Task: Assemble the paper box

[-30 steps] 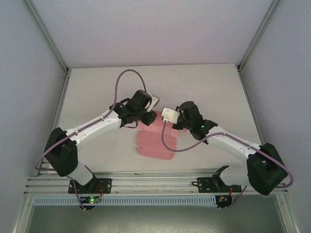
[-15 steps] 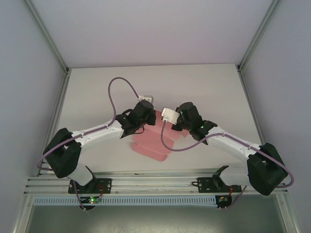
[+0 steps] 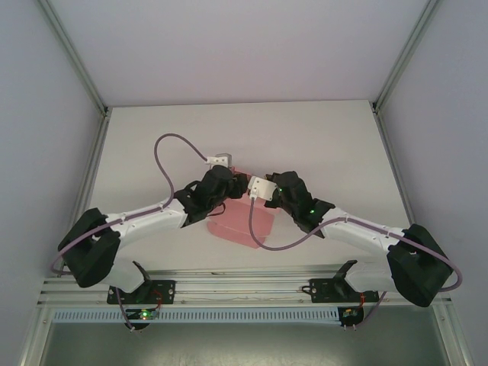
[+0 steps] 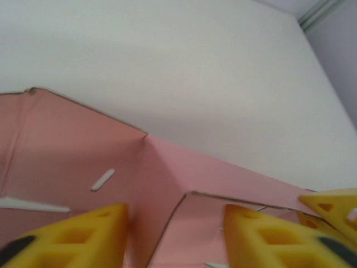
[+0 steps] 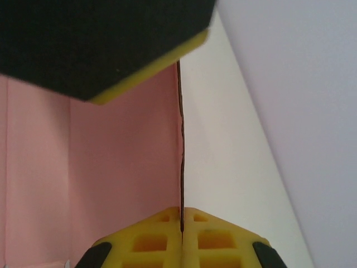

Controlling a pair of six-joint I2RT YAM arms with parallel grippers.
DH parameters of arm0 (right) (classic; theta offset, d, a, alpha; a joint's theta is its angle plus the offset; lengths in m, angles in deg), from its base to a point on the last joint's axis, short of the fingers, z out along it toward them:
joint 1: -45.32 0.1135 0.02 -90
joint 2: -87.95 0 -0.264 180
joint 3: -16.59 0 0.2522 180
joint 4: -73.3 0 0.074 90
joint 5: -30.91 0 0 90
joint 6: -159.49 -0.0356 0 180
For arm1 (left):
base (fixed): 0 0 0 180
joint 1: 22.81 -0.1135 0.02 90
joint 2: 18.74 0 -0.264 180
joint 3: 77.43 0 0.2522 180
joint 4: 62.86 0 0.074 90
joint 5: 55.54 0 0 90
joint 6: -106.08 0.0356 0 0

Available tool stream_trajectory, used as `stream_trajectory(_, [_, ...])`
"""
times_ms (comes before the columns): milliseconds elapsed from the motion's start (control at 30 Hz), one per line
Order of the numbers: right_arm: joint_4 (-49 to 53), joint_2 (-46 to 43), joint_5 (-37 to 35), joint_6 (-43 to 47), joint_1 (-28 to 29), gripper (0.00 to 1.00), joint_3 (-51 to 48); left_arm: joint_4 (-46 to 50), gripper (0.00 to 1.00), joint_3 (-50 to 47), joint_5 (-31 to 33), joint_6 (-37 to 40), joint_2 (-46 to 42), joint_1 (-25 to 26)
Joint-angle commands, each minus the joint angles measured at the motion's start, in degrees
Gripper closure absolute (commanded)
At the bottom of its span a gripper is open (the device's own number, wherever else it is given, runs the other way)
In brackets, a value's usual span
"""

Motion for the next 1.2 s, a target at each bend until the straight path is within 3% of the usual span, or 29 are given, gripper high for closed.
stream_trajectory(0, [-7.0,-1.5,-3.7,2.7,0.5,1.0,-1.4,1.2,0.39,-1.8,1.5,0.8,-5.4,1.0])
stream_trajectory(67, [-8.2,-1.3,-3.9,4.3,0.7,1.0,-2.3,2.3,0.28,-3.7,2.5,1.4,-8.4,1.0])
stream_trajectory(133, [-9.4,-0.8,-4.7,5.7,0.8,1.0,-2.9,4.2,0.04,-5.0,3.7,1.3,-11.1,1.0])
stream_trajectory(167, [-10.6,-0.4,-5.5,6.6,1.0,1.0,-3.2,5.8,0.0,-5.5,4.0,1.7,-12.6,1.0])
stream_trajectory(333, [-14.2,1.2,-7.7,8.5,1.2,1.0,-4.2,17.1,0.0,-5.9,10.8,0.6,-18.0,0.6])
stream_trajectory(433, [-14.5,1.4,-6.4,7.9,1.0,1.0,-4.1,18.0,0.0,-8.1,9.4,2.4,-20.0,-1.4])
stream_trajectory(500, [-13.0,0.9,-4.6,6.5,0.8,1.0,-3.7,14.8,0.0,-10.8,6.4,3.2,-21.0,-3.6])
stream_trajectory(667, [-10.4,0.6,-2.0,4.6,0.1,1.0,-3.1,-2.1,0.0,-20.2,-9.5,3.6,-20.9,-13.3])
stream_trajectory(967, [-8.0,0.5,3.5,1.1,-2.0,1.0,-2.3,-13.5,0.0,-23.0,-14.4,6.0,-15.2,-19.5])
stream_trajectory(1167, [-6.6,-0.6,7.8,-1.8,-4.2,1.0,-2.2,-20.8,0.1,-22.7,-19.5,5.3,-6.9,-20.7])
